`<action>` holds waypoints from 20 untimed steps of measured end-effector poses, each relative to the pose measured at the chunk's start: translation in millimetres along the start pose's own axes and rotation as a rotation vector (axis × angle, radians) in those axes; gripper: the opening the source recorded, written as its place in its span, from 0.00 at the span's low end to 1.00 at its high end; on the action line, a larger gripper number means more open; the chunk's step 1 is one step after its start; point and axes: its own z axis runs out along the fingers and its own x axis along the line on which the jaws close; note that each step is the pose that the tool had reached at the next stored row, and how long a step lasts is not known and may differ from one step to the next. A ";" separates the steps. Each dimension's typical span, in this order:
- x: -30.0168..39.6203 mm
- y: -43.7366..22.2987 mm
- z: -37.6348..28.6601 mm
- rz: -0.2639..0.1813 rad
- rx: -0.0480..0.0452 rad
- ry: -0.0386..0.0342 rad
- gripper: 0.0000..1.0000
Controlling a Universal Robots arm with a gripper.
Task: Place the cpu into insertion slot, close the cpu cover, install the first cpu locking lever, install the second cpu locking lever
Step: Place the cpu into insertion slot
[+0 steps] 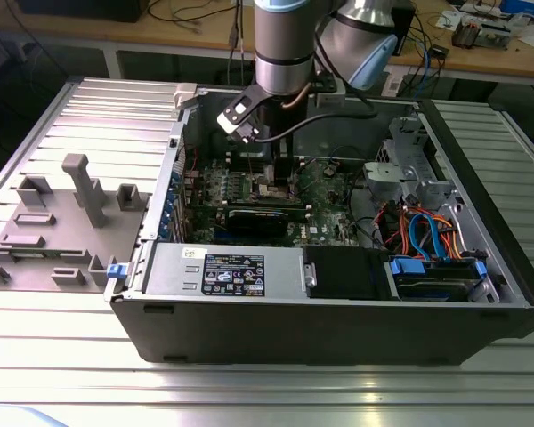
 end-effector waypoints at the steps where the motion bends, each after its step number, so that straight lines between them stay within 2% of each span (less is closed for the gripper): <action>1: 0.0 -0.2 1.0 0.000 0.0001 0.0000 0.54; 5: -0.1 -1.3 7.3 0.000 0.0001 -0.0001 0.54; 6: -0.1 -2.3 14.5 0.000 0.0002 -0.0002 0.54; 20: -0.1 -2.6 18.5 0.000 0.0000 0.0002 0.54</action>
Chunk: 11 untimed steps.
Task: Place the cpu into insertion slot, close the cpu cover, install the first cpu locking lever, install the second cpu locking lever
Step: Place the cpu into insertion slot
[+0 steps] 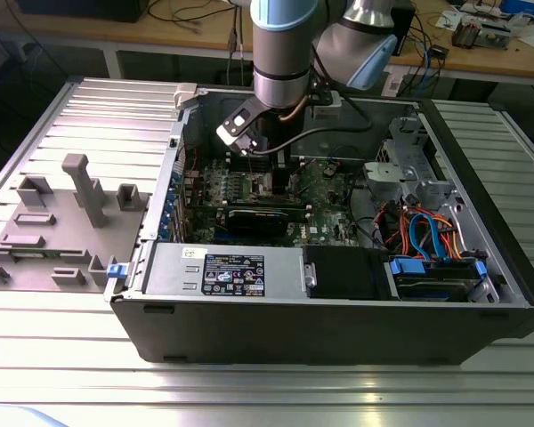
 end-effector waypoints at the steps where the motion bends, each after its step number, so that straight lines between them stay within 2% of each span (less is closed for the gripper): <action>1: 0.0 -0.1 0.8 0.000 0.0000 -0.0001 0.54; 7: 0.1 -4.1 7.2 0.000 0.0000 -0.0002 0.54; 9: 2.1 -4.3 8.1 0.000 0.0001 -0.0002 0.54; 11: 7.2 -4.3 8.8 0.000 0.0000 -0.0002 0.54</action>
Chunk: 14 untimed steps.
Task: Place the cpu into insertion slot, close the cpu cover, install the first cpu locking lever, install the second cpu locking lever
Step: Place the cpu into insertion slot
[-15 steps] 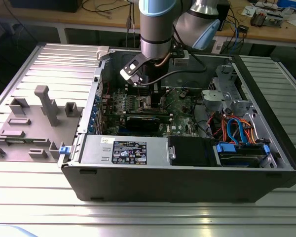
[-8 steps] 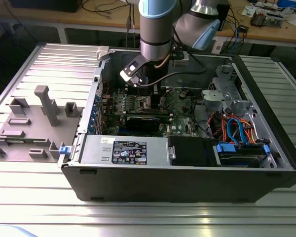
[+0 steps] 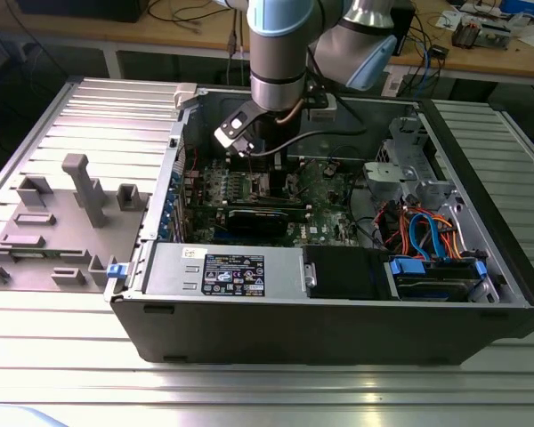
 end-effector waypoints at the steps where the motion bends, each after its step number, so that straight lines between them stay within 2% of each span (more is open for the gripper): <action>1: 0.3 0.0 0.7 0.001 -0.0001 0.0001 0.54; 5: 0.2 -0.5 5.3 0.012 -0.0001 -0.0010 0.54; 14: 2.6 -1.8 9.9 0.011 -0.0002 -0.0010 0.54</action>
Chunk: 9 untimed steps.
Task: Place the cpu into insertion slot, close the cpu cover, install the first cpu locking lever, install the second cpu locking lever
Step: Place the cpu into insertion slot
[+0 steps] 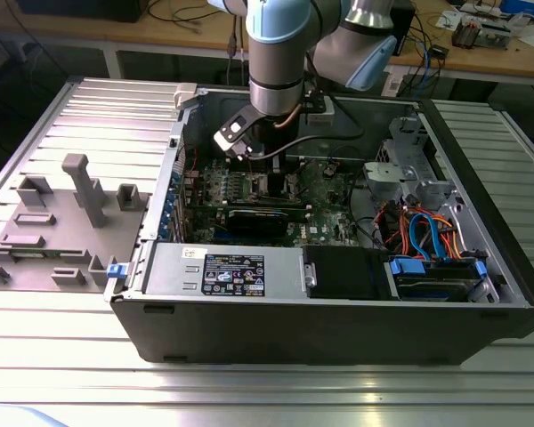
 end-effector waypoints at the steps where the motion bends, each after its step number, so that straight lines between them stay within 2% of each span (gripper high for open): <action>1: 0.5 0.0 0.4 0.000 -0.0001 0.0001 0.54; 9: 0.6 -0.3 2.7 0.000 0.0000 -0.0002 0.54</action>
